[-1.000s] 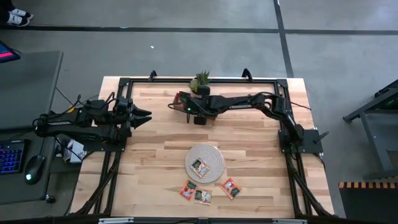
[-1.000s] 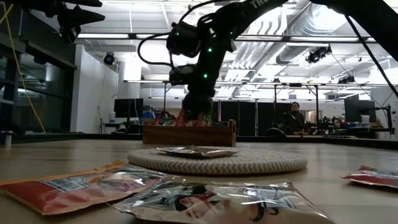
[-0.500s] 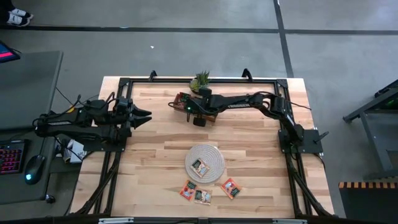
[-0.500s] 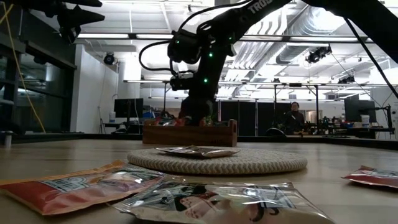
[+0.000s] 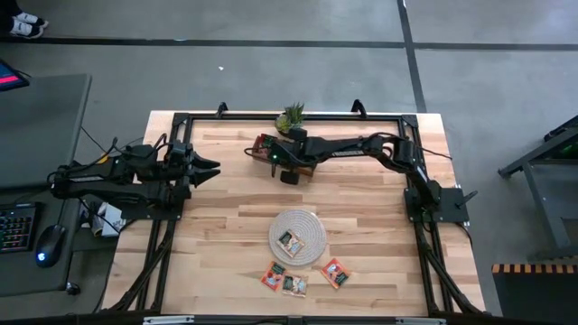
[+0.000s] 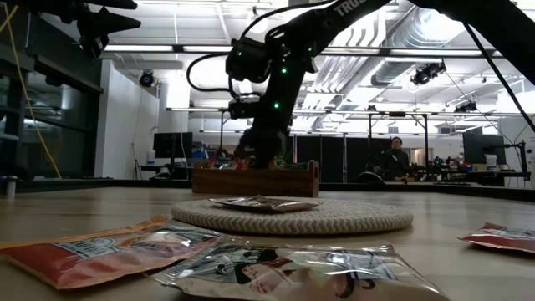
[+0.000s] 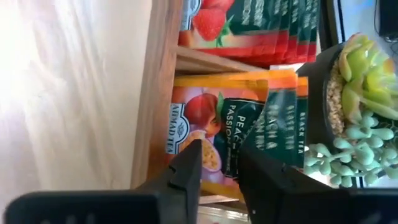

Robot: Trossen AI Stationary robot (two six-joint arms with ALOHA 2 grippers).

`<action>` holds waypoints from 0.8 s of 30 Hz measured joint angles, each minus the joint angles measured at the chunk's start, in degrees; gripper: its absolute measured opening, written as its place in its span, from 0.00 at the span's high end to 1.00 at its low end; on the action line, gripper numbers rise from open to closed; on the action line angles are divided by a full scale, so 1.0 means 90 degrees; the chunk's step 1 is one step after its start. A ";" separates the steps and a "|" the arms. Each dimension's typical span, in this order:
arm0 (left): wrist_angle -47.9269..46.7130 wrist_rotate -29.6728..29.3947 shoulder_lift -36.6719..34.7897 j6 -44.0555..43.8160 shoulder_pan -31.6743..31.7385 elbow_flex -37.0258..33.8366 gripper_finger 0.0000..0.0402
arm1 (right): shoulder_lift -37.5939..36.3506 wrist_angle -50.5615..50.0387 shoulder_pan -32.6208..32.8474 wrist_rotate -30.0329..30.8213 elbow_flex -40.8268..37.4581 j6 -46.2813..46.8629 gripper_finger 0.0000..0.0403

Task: Pick & Place Tea
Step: Put the orange tea bag into the middle section of the wooden organizer, then put the light brown tea bag into the right section of the wooden organizer

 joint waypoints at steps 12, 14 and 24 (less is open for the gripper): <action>0.0002 0.0002 0.0000 0.0002 0.0000 0.0000 0.66 | -0.0975 0.0052 0.0020 -0.0009 0.0032 -0.0004 0.67; 0.0002 0.0002 0.0000 0.0002 0.0000 0.0000 0.66 | -0.1221 0.0013 0.0044 -0.0011 0.0032 0.0050 0.67; -0.0041 -0.0036 0.0000 -0.0143 0.0000 0.0000 0.66 | -0.2407 -0.0157 0.0347 -0.0476 0.0032 0.0758 0.68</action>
